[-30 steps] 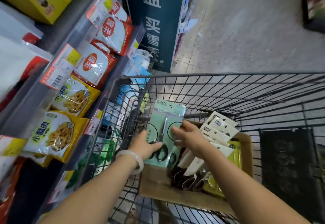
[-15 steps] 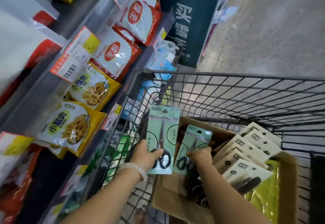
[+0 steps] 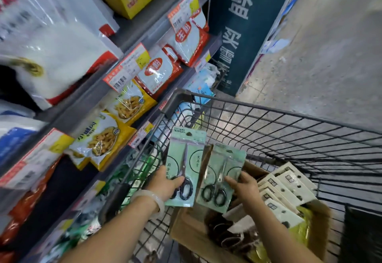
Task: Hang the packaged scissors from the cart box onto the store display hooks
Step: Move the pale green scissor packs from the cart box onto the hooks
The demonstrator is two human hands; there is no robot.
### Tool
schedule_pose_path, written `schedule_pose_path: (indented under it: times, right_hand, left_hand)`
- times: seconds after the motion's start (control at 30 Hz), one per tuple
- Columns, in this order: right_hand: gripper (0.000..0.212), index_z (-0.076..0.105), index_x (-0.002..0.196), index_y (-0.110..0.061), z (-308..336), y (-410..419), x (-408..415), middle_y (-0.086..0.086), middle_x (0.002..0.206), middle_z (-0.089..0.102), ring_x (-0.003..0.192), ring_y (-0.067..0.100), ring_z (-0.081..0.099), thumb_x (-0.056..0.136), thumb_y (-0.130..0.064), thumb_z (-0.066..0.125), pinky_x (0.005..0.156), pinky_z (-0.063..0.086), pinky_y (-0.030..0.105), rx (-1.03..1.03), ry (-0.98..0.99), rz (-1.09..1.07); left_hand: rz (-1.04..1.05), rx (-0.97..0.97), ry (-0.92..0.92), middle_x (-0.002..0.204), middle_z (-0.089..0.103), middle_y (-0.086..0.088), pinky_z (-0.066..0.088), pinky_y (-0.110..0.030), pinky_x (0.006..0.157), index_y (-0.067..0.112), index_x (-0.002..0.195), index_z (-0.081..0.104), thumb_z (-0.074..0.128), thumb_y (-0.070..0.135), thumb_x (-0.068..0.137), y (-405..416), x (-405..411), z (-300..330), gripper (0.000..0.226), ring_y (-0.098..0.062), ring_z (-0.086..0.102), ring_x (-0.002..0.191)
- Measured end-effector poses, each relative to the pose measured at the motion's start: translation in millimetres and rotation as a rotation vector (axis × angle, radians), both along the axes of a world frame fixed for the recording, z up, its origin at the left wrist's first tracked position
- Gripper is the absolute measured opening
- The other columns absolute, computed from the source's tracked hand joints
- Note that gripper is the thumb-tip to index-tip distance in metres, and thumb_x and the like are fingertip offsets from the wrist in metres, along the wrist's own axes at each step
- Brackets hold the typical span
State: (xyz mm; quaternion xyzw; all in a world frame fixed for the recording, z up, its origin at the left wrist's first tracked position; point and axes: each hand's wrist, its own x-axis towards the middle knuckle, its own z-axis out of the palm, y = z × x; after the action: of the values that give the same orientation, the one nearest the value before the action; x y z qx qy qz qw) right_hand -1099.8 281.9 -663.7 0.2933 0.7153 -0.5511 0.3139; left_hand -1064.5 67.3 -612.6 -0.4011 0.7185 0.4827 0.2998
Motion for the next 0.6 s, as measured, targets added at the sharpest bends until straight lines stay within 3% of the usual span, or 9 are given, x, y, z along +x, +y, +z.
schedule_pose_path:
  times: [0.1,0.2,0.3,0.37,0.47,0.53,0.6]
  right_hand:
    - [0.015,0.063,0.099,-0.002,38.5,5.4,-10.2,0.019,0.101,0.07,0.091,0.033,0.068,0.084,-0.005,0.064,0.083,0.056,0.047,-0.085,0.045,0.025]
    - [0.017,0.063,0.1,-0.004,73.8,3.4,-12.3,0.016,0.098,0.072,0.091,0.034,0.069,0.084,-0.009,0.065,0.082,0.057,0.048,-0.14,0.088,0.127]
    - [0.015,0.064,0.1,-0.006,103.0,-10.4,-5.5,0.013,0.094,0.073,0.077,0.023,0.073,0.086,-0.007,0.062,0.06,0.058,0.03,-0.223,0.143,0.225]
    - [0.015,0.063,0.101,-0.007,118.9,-25.7,2.2,0.012,0.091,0.073,0.069,0.017,0.072,0.086,-0.004,0.061,0.054,0.055,0.023,-0.263,0.163,0.277]
    - [0.018,0.063,0.103,-0.008,144.8,-56.5,19.6,0.014,0.098,0.073,0.077,0.02,0.071,0.086,-0.005,0.062,0.066,0.059,0.031,-0.296,0.225,0.394]
    - [0.019,0.063,0.105,-0.008,165.3,-80.8,38.4,0.01,0.093,0.074,0.076,0.021,0.072,0.086,-0.006,0.062,0.063,0.058,0.031,-0.3,0.288,0.509]
    - [0.015,0.063,0.101,-0.01,187.9,-108.9,68.7,0.009,0.089,0.073,0.073,0.021,0.071,0.087,-0.006,0.062,0.061,0.057,0.032,-0.303,0.349,0.632]
  left_hand:
    - [-0.004,0.004,0.036,0.158,0.019,-0.006,0.025,-0.04,0.116,0.012,0.151,0.013,0.06,0.028,0.092,0.1,3.8,17.9,0.077,-0.025,0.021,0.144]
    - [-0.003,0.013,0.084,0.158,0.017,-0.006,0.025,-0.041,0.116,0.01,0.151,0.012,0.06,0.031,0.091,-2.2,13.3,37.2,0.079,-0.024,0.02,0.145]
    - [0.027,-0.001,0.146,0.154,0.027,-0.005,0.029,-0.044,0.114,0.011,0.149,0.022,0.062,0.034,0.089,-10.4,31.1,59.5,0.076,-0.025,0.028,0.141]
    - [0.072,0.015,0.193,0.146,0.041,0.0,0.034,-0.043,0.111,0.013,0.143,0.036,0.064,0.03,0.088,-20.1,49.1,75.3,0.064,-0.025,0.041,0.133]
    - [0.181,0.017,0.302,0.132,0.055,0.004,0.041,-0.035,0.104,0.015,0.126,0.05,0.067,0.028,0.085,-37.2,90.2,106.7,0.046,-0.016,0.053,0.116]
    - [0.254,-0.014,0.37,0.12,0.051,0.013,0.036,-0.023,0.094,0.018,0.119,0.05,0.062,0.02,0.09,-50.1,129.2,129.2,0.031,-0.008,0.046,0.108]
    - [0.31,-0.089,0.414,0.12,0.054,0.009,0.039,-0.024,0.094,0.016,0.117,0.052,0.061,0.017,0.091,-62.2,179.0,152.2,0.028,-0.011,0.05,0.107]
